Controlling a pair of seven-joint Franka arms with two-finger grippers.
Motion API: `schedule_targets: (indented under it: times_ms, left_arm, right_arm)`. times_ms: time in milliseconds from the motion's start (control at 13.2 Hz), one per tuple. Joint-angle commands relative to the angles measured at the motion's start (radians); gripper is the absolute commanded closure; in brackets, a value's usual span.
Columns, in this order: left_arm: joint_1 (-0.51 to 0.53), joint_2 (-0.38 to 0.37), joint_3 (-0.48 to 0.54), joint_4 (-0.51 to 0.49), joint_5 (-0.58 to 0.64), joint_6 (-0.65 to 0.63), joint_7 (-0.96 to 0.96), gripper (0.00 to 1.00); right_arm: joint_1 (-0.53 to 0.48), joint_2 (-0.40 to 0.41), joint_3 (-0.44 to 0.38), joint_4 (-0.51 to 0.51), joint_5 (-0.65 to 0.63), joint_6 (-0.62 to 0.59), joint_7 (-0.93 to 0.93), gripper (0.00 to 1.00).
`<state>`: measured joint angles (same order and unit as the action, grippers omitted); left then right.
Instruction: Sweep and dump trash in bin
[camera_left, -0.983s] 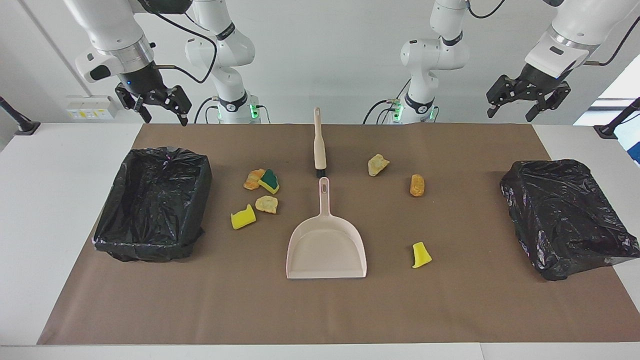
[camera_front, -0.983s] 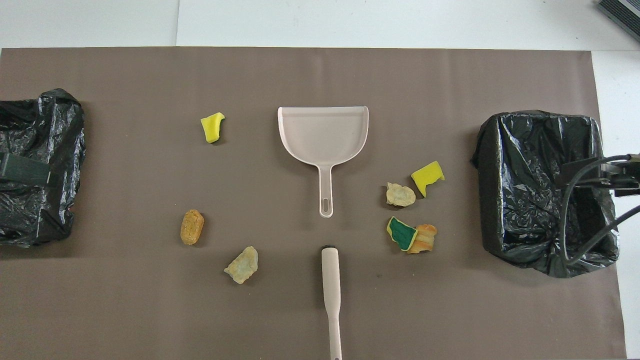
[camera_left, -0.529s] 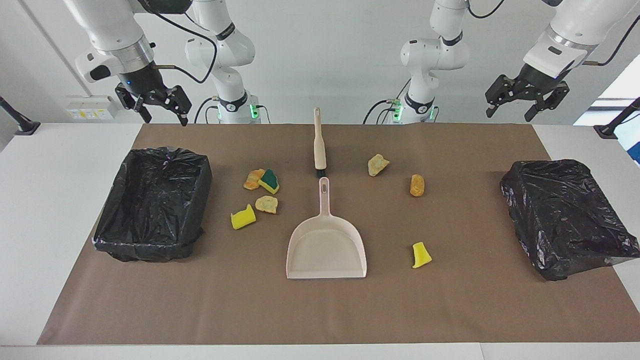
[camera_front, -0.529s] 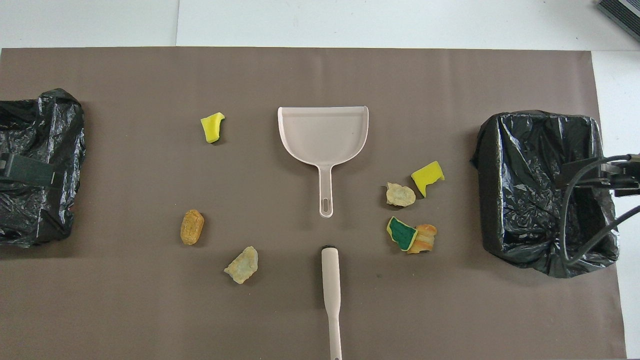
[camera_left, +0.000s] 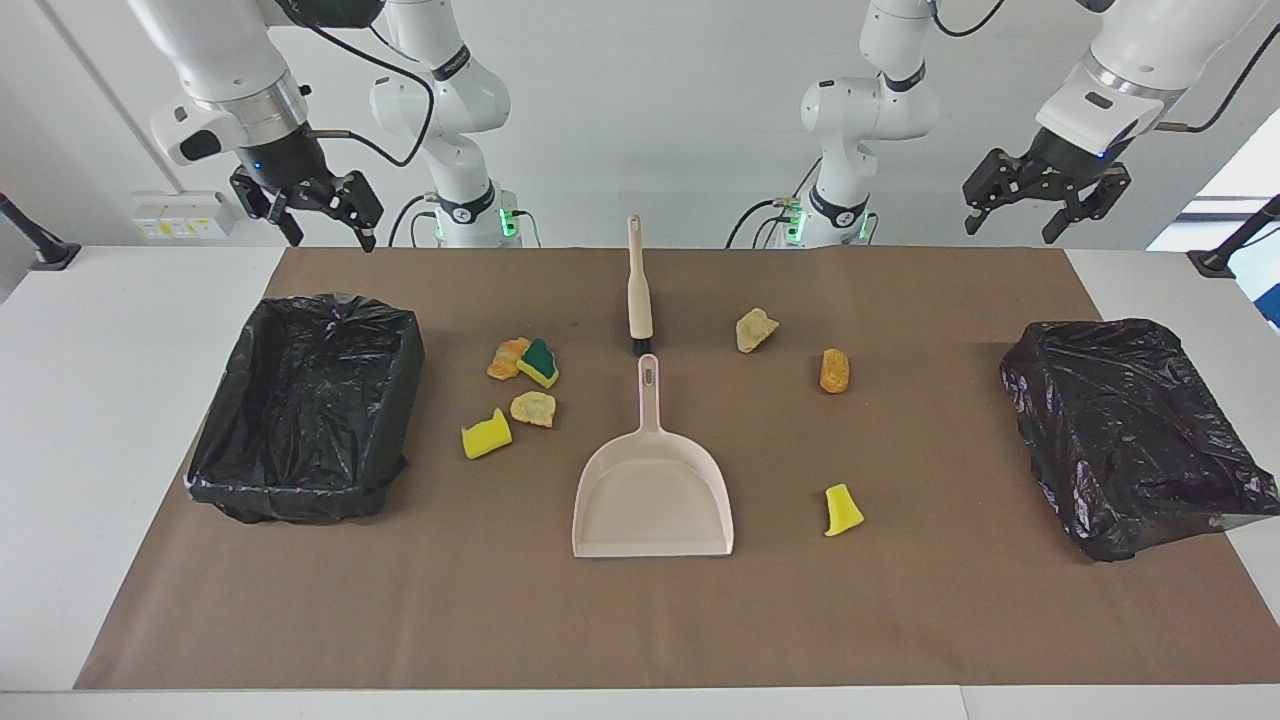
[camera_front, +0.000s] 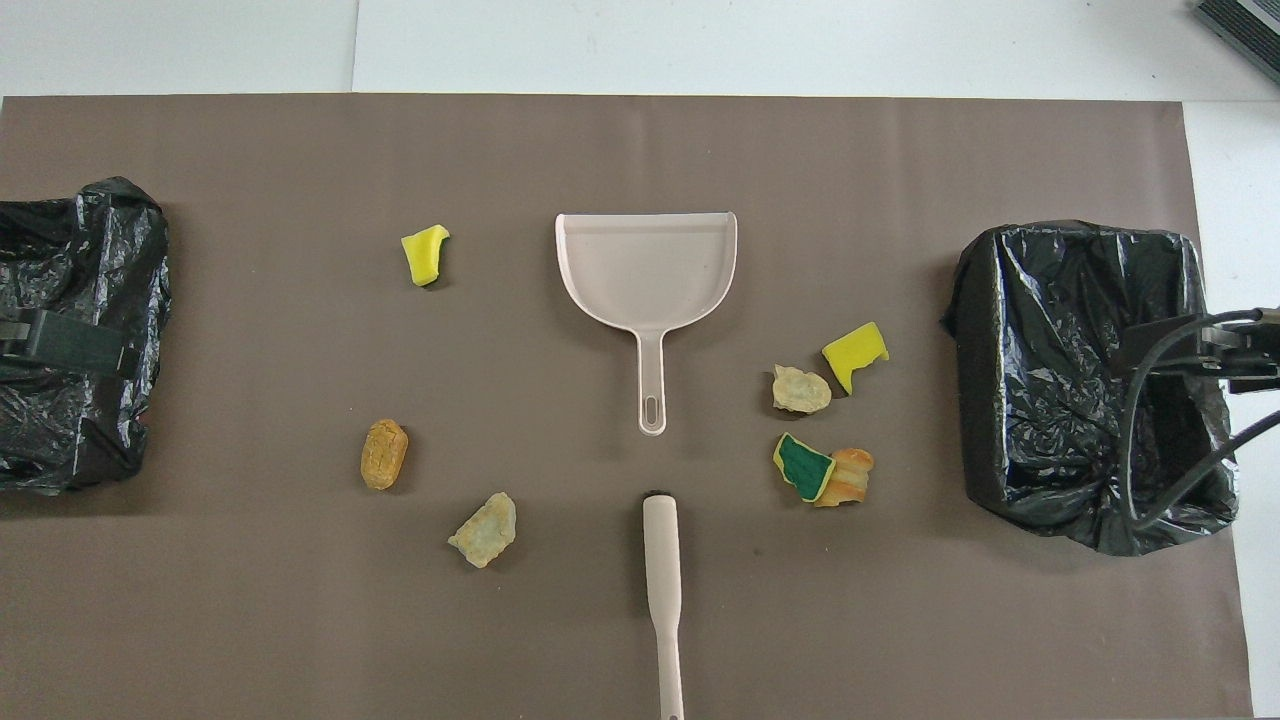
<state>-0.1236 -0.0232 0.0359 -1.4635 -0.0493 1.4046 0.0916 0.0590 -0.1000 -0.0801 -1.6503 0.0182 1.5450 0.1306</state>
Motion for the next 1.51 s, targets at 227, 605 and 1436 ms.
schedule_targets:
  times_ms: [227, 605, 1436]
  left_arm:
    - [-0.221, -0.050, 0.005, -0.231, -0.009, 0.183, -0.243, 0.00]
    - [-0.460, -0.095, 0.002, -0.472, -0.012, 0.391, -0.438, 0.00]
    - [-0.930, -0.007, -0.001, -0.807, -0.017, 0.866, -0.880, 0.00]
  right_arm:
    - [-0.019, 0.002, 0.010, 0.010, 0.017, -0.009, -0.022, 0.00]
    - [-0.019, 0.002, 0.010, 0.010, 0.017, -0.009, -0.022, 0.00]
    - [-0.018, -0.001, 0.011, 0.009, 0.019, -0.043, -0.025, 0.00]
